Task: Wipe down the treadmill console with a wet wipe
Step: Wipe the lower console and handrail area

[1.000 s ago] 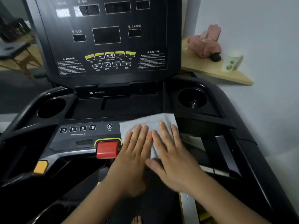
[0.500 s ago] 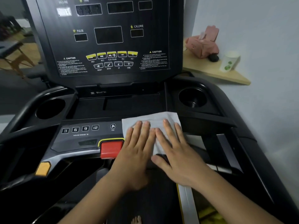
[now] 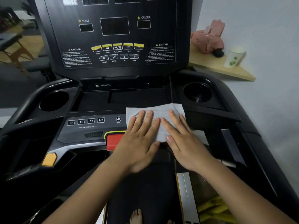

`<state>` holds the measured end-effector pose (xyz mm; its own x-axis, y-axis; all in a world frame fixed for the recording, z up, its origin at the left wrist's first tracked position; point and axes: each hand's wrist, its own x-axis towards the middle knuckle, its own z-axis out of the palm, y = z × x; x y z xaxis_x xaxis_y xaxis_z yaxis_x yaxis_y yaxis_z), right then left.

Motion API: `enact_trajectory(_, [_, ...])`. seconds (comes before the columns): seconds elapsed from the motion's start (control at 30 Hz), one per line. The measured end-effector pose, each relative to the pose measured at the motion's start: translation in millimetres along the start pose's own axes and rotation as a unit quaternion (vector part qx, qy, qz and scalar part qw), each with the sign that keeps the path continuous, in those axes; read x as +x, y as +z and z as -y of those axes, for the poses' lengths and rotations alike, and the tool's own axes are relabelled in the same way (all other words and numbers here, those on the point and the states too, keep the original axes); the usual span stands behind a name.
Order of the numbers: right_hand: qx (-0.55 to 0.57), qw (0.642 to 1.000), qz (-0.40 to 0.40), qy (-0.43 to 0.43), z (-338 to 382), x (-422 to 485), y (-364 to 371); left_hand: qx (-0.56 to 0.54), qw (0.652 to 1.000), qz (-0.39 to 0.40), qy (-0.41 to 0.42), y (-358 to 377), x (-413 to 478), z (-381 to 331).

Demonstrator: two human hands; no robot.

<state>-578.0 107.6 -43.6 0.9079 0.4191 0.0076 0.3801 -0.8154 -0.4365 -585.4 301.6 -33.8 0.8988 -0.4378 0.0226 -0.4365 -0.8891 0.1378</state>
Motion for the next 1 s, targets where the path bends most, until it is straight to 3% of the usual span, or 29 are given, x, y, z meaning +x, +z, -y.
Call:
enact_trajectory(0.13, [-0.058, 0.998, -0.006, -0.009, 4.7, -32.7, 9.7, -0.063, 0.998, -0.014, -0.006, 2.4, -29.4, -14.3])
enact_trajectory(0.37, [-0.004, 1.000, -0.004, 0.029, 5.7, 6.9, 0.0, -0.014, 0.997, -0.062, -0.053, 10.1, 18.0, -4.5])
enact_trajectory(0.53, [-0.033, 0.999, -0.015, 0.040, 14.6, -4.7, 5.7, -0.012, 0.996, -0.083, -0.042, 14.6, 4.9, -0.6])
enact_trajectory(0.7, [-0.106, 0.993, 0.052, 0.029, 21.1, -50.7, 4.0, -0.033, 0.996, -0.076, -0.011, 18.8, -19.4, -2.1])
enact_trajectory(0.77, [-0.087, 0.993, 0.073, 0.043, 24.7, -47.4, -5.6, -0.057, 0.996, -0.069, -0.002, 11.3, -10.7, 3.2])
enact_trajectory(0.9, [-0.011, 0.997, -0.029, 0.067, 26.1, -17.0, -15.1, -0.073, 0.995, -0.071, -0.004, -4.2, 6.5, 10.5])
enact_trajectory(1.0, [-0.065, 0.995, -0.056, 0.060, 23.4, 5.4, 5.8, -0.084, 0.991, -0.101, -0.032, -3.5, 12.4, 15.3])
